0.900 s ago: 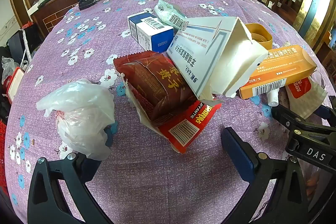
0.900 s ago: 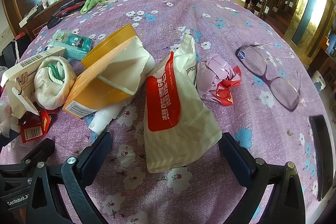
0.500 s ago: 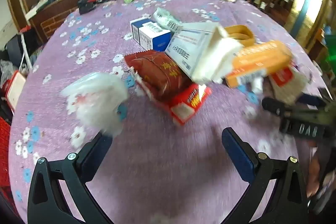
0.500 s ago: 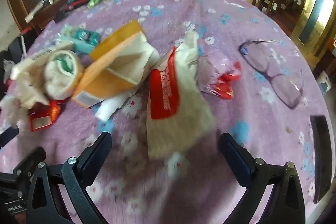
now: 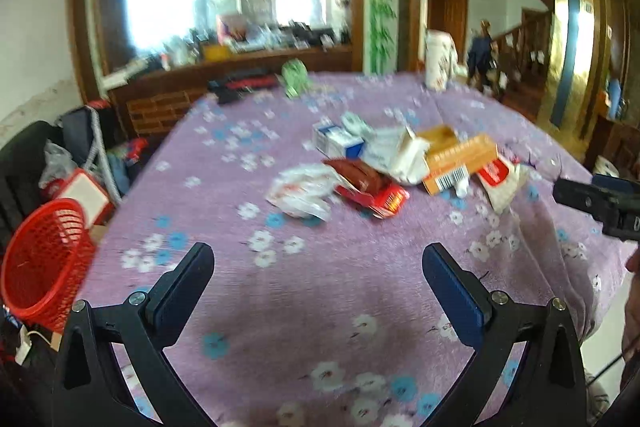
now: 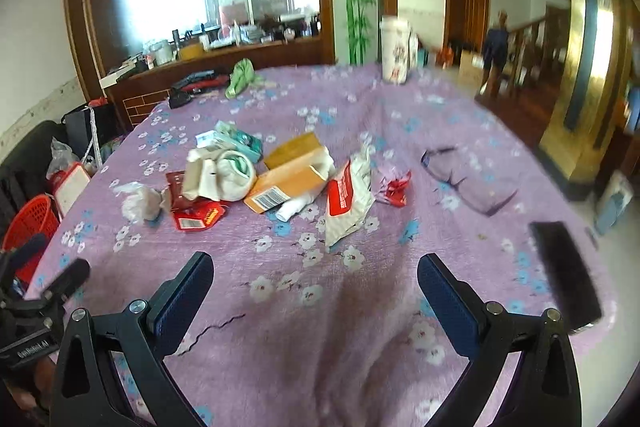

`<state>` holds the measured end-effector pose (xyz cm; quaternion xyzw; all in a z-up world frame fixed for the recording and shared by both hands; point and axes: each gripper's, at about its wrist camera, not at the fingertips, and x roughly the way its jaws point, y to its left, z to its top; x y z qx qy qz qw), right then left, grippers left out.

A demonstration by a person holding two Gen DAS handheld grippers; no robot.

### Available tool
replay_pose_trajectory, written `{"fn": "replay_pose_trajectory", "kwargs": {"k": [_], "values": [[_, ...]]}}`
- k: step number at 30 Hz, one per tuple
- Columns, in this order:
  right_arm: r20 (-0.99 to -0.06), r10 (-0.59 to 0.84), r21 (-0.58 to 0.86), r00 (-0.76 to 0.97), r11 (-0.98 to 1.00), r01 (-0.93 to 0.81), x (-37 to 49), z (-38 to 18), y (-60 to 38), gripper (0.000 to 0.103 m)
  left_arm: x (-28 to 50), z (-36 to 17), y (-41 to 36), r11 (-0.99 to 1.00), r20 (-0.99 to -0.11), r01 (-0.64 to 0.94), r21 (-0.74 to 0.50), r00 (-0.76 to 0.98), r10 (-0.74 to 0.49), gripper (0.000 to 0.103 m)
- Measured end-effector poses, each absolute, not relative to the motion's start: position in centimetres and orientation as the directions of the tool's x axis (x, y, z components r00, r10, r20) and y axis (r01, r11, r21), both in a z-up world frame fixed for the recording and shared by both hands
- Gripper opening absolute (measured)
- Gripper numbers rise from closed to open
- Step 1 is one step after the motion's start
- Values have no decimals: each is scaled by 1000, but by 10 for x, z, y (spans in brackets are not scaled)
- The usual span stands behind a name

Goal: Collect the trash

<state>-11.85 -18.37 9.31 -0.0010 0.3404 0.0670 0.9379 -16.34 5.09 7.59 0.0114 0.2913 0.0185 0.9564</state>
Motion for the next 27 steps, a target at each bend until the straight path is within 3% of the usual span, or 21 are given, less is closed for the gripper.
{"fn": "replay_pose_trajectory", "kwargs": {"k": [6,16,27], "values": [[-591,106,23,799,993,-114,-147,88,-169,103,-203,83,63,989,-452,-121,87,880,147,103],[-561,23,-60,828,996,-69,-153,77,-158,103,-200,72,63,987,-467,-130,97,870,161,103],[-558,30,-56,830,996,-73,-152,76,-159,103,-196,65,59,985,-478,-125,116,862,166,103]]}}
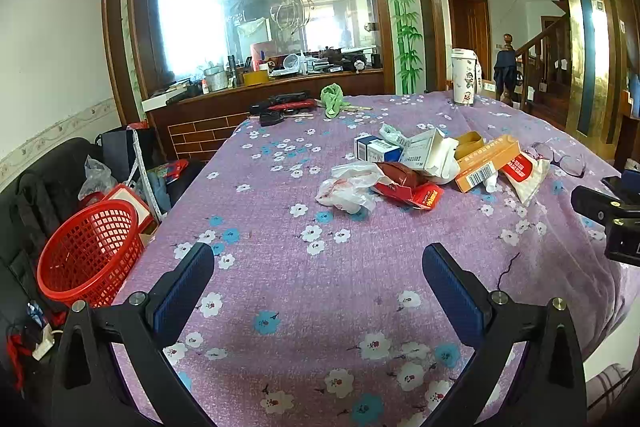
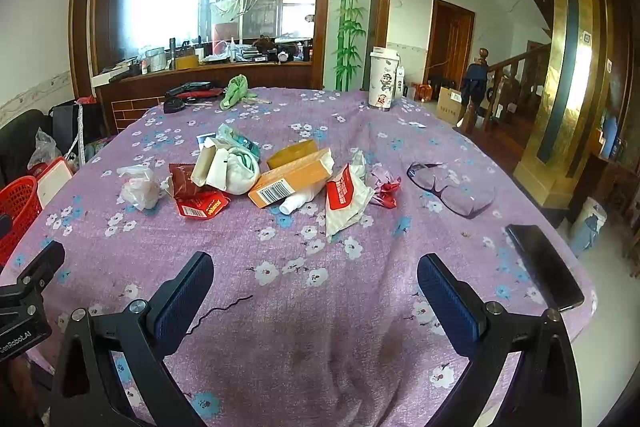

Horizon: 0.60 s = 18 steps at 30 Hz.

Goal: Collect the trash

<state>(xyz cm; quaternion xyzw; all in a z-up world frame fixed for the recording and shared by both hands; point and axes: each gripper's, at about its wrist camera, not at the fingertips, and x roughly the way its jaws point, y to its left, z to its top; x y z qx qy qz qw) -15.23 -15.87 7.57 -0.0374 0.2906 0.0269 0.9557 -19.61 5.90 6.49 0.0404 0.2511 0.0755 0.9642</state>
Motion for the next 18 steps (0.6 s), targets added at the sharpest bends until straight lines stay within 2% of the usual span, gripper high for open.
{"fn": "replay_pose_trajectory", "kwargs": {"k": [18], "values": [[-559,35,-74,828,993,-93,-157,77,-152,103,-194,61,62,983,-499,-141,113,848,179,103]]}}
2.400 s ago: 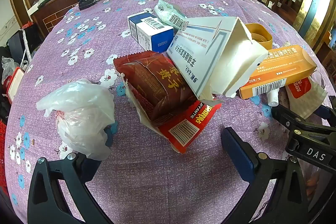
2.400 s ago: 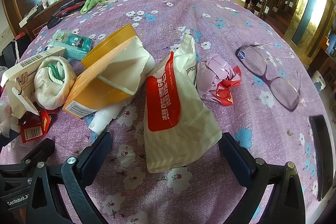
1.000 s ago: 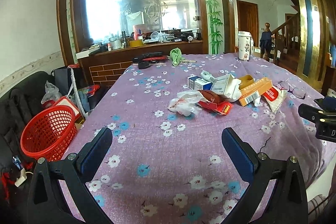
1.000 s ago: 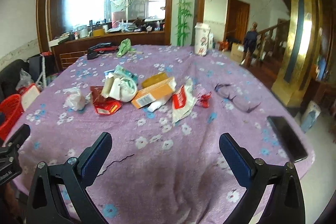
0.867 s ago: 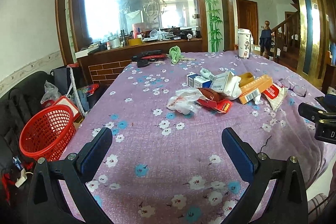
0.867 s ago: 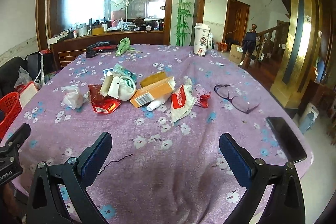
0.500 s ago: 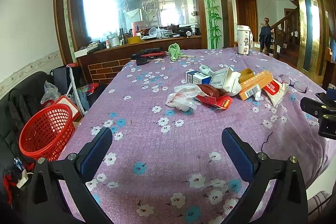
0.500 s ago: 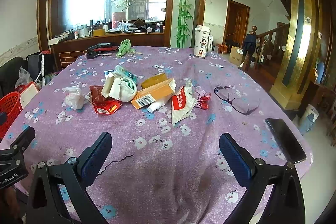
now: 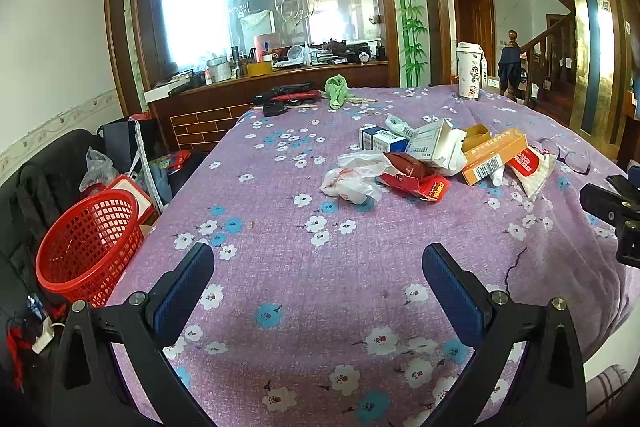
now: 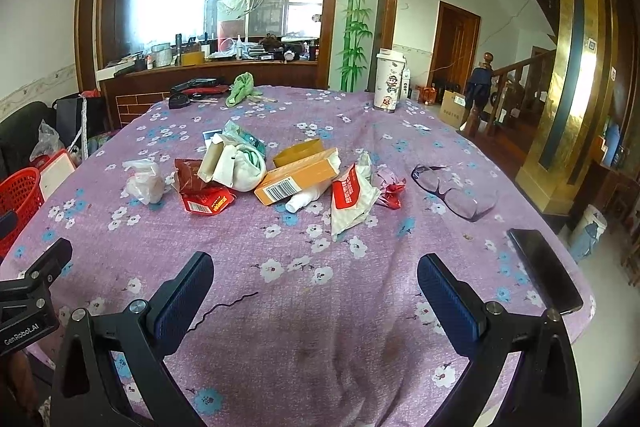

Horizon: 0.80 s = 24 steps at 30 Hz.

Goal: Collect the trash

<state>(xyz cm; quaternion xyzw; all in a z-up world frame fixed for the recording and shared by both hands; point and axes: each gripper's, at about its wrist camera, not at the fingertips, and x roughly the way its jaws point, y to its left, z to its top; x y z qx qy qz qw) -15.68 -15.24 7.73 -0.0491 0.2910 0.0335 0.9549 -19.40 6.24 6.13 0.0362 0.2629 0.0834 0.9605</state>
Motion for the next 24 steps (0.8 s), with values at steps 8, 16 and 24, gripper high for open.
{"fn": "replay_pose_trajectory", "kwargs": {"k": [8,16,24], "values": [[-565,38,-76,824,992,-98,-155,75,-150,103,-194,60,62,984,-505,-142,112,844,179,103],[-567,37,-76,823,992,-97,-154,75,-150,103,-194,58,62,984,-512,-140,113,841,178,103],[-572,45,-65,819,993,-100,-152,74,-152,102,-191,56,62,984,-527,-135,112,832,174,103]]}}
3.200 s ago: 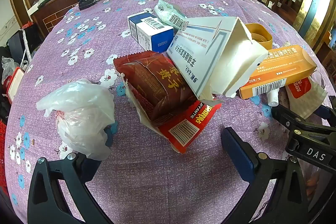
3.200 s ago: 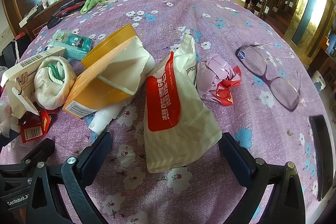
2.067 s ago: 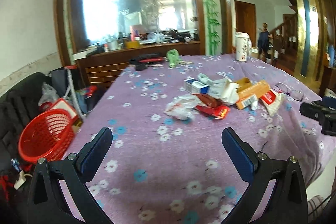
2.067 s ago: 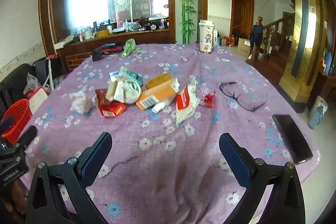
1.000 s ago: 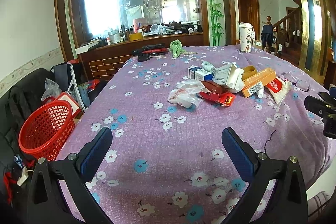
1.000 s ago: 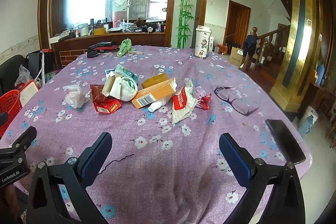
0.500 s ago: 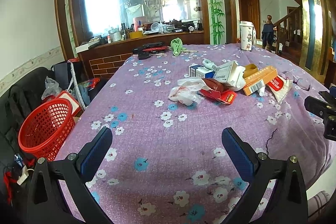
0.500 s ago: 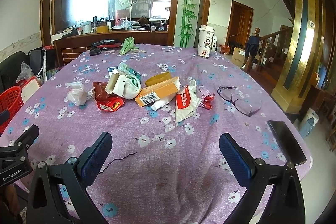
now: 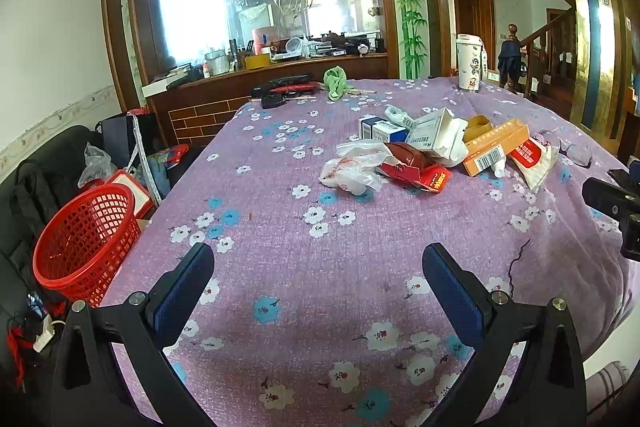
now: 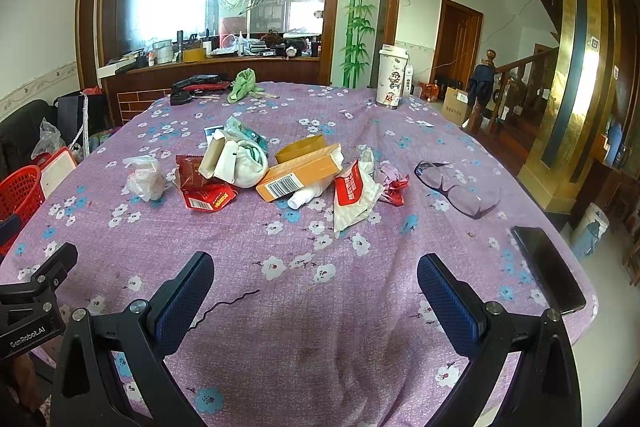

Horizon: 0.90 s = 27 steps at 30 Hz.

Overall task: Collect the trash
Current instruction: 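Grasp the white plastic bag with the left gripper while the right gripper grasps a white paper cup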

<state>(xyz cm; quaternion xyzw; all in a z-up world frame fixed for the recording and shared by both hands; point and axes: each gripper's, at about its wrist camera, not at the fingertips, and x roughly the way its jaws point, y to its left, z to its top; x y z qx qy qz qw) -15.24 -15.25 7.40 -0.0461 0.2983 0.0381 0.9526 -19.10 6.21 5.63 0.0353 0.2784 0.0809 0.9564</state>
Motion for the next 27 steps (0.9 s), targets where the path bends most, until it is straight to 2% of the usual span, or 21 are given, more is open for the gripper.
{"fn": "replay_pose_trajectory", "kwargs": {"k": [4,6,8,13,15,17,20,23,26,27], "values": [[-585,104,-7,804,991,-134,-148,75,-161,96,-174,62,73,993,-580,-98,66,806,118,103],[-599,142,39,788,988,-149,-144,74,-167,83,-164,66,83,996,-603,-89,20,794,83,103],[-617,167,75,769,985,-154,-137,72,-173,74,-151,68,90,996,-619,-87,-4,783,66,103],[-637,249,184,730,968,-170,-124,70,-191,65,-110,71,96,995,-675,-48,-85,738,-22,103],[-630,241,187,738,970,-158,-121,73,-198,57,-91,71,94,993,-694,-52,-104,720,-35,98],[-627,247,206,739,967,-148,-116,76,-208,57,-77,70,90,993,-702,-49,-103,711,-38,91],[-630,249,227,736,965,-133,-108,77,-217,56,-53,63,82,995,-724,-36,-94,688,-44,89],[-636,300,283,711,948,-147,-97,76,-221,51,-35,55,74,998,-736,-36,-60,677,-20,88],[-636,343,331,691,931,-157,-86,74,-223,48,-20,46,72,998,-754,-30,-55,656,-22,63],[-635,361,352,683,922,-160,-82,73,-224,48,-14,42,73,997,-765,-29,-70,643,-35,51]]}}
